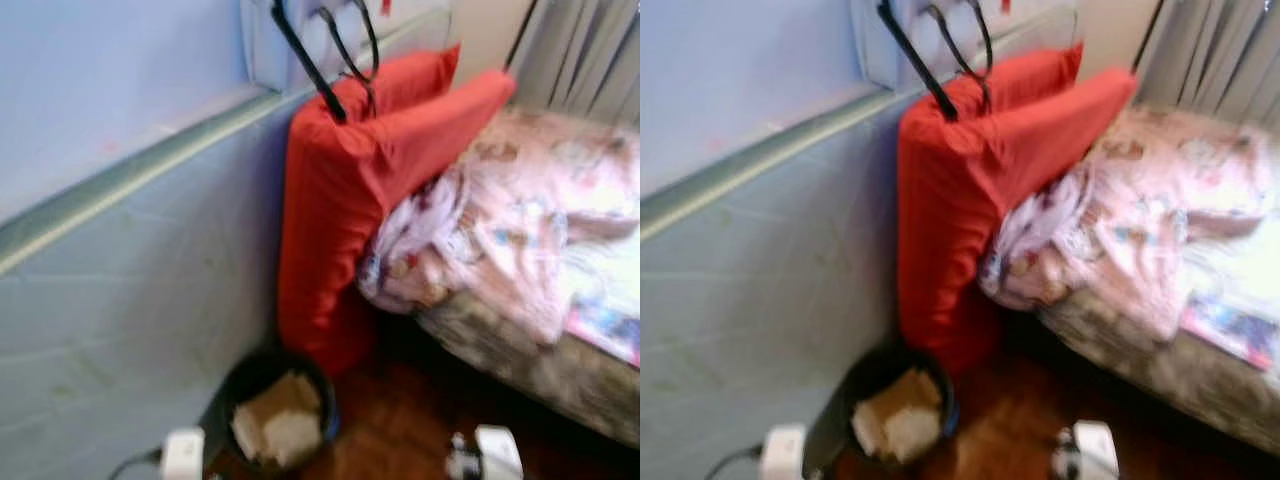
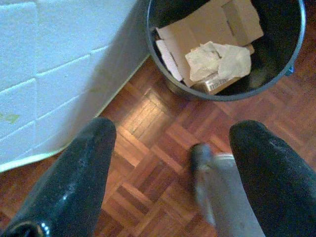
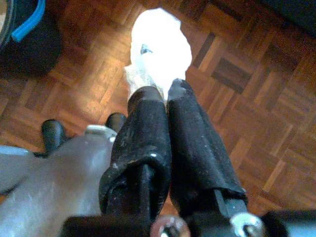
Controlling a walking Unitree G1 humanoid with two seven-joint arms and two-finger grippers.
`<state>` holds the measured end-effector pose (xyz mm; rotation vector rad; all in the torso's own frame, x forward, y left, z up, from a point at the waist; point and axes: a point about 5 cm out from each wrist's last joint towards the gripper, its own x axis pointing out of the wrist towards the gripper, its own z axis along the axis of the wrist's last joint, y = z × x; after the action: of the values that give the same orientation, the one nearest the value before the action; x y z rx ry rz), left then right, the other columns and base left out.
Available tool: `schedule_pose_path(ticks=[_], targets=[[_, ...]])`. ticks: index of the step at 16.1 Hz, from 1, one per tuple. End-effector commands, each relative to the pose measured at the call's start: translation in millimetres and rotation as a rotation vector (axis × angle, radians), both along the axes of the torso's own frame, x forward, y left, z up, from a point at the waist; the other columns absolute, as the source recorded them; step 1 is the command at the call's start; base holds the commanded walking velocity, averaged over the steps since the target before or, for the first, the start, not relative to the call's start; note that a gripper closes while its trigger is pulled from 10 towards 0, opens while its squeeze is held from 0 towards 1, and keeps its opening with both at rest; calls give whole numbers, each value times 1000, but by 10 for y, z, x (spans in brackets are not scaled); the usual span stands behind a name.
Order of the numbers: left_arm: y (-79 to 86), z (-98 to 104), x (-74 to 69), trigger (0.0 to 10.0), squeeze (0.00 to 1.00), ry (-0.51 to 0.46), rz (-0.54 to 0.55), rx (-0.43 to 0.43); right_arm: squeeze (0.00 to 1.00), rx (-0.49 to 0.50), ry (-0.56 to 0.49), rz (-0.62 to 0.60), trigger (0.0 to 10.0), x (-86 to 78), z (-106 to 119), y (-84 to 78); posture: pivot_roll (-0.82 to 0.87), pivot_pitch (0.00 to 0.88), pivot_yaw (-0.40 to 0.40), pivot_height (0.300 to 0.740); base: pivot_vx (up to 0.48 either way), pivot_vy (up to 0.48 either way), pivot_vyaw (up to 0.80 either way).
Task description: Clean up the room
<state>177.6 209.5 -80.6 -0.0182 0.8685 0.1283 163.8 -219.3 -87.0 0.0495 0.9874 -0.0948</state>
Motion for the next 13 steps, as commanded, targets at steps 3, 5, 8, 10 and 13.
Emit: schedule_pose_path(ticks=[3,5,8,10,13], targets=[[82,3,-28,10000,0,7,10,24,0,4,-14,7,10000,48,15,32,40,0,-22,720,0,102,0],[84,6,-23,10000,0,4,9,27,0,6,-14,12,10000,49,15,34,40,0,-22,720,0,0,0],[84,13,-11,10000,0,-4,8,26,0,8,-12,27,10000,54,17,39,40,0,-21,720,0,0,417],[83,14,-8,10000,0,-4,12,23,0,2,-2,40,10000,52,15,39,40,0,-20,720,0,0,800],[82,12,-9,10000,0,3,10,23,0,4,-2,42,10000,54,15,41,40,0,-21,720,0,0,529]])
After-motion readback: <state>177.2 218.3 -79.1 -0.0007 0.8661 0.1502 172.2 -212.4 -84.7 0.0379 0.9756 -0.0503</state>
